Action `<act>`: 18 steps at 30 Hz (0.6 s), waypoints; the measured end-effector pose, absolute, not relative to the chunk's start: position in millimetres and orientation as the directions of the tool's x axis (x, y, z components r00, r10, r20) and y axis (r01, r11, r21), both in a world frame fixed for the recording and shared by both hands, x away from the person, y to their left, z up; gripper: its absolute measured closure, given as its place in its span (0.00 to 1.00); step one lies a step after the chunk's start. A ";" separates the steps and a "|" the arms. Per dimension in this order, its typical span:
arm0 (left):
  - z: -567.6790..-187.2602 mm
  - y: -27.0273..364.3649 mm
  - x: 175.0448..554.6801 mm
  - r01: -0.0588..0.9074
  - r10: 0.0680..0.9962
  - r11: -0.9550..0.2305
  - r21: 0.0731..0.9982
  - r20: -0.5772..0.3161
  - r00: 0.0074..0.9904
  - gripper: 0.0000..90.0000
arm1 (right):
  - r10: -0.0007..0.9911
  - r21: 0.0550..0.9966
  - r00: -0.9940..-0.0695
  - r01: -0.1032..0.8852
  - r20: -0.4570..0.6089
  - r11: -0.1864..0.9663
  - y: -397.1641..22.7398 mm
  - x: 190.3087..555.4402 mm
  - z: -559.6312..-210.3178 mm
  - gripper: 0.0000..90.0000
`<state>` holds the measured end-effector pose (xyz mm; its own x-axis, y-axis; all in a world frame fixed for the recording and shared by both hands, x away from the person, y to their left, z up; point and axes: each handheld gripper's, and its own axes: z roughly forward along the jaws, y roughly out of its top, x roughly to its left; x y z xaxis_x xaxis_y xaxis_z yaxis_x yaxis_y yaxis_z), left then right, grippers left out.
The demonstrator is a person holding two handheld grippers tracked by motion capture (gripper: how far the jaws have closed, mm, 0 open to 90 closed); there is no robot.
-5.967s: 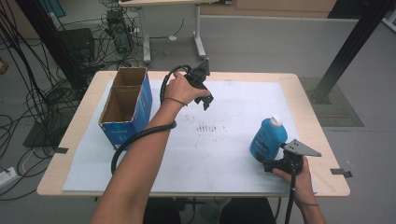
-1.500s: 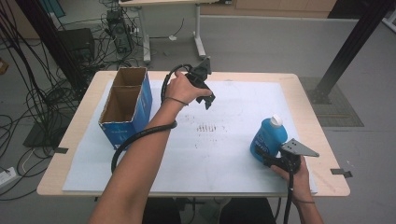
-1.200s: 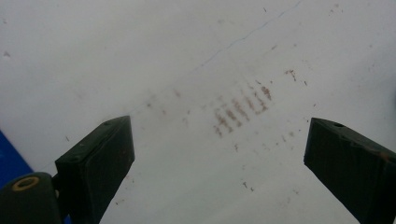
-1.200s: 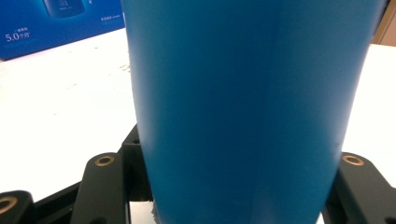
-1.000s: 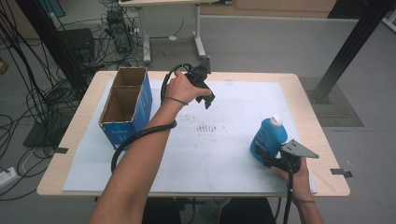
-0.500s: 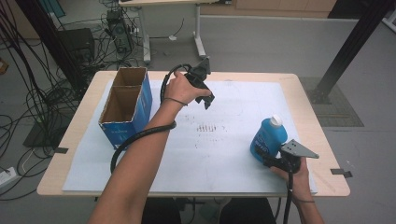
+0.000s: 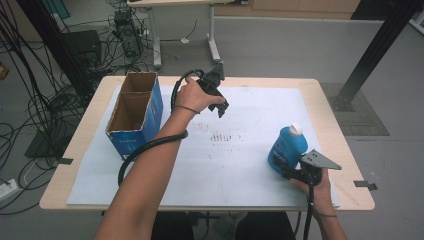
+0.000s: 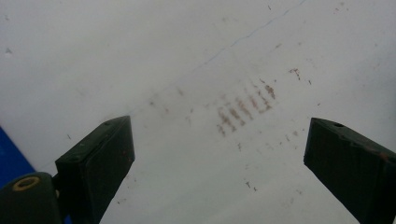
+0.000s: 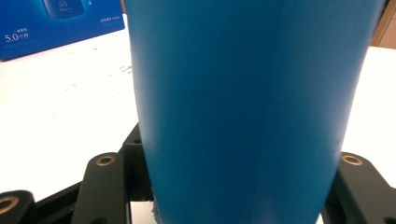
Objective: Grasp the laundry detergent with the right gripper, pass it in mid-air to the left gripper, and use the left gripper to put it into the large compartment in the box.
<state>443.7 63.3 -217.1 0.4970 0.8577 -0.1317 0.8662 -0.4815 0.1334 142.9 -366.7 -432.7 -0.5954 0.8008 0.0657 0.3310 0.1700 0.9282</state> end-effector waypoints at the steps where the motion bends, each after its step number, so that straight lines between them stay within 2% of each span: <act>1: -217.1 63.3 443.7 0.866 0.858 -0.481 0.133 -0.132 0.497 0.10 | 0.801 0.928 -0.595 0.331 0.066 0.170 -366.7 142.9 -432.7 0.45; 18: -216.9 61.4 442.1 0.867 0.859 -0.480 0.137 -0.128 0.496 0.10 | 0.803 0.931 -0.593 0.327 0.066 0.165 -366.4 141.8 -434.2 0.45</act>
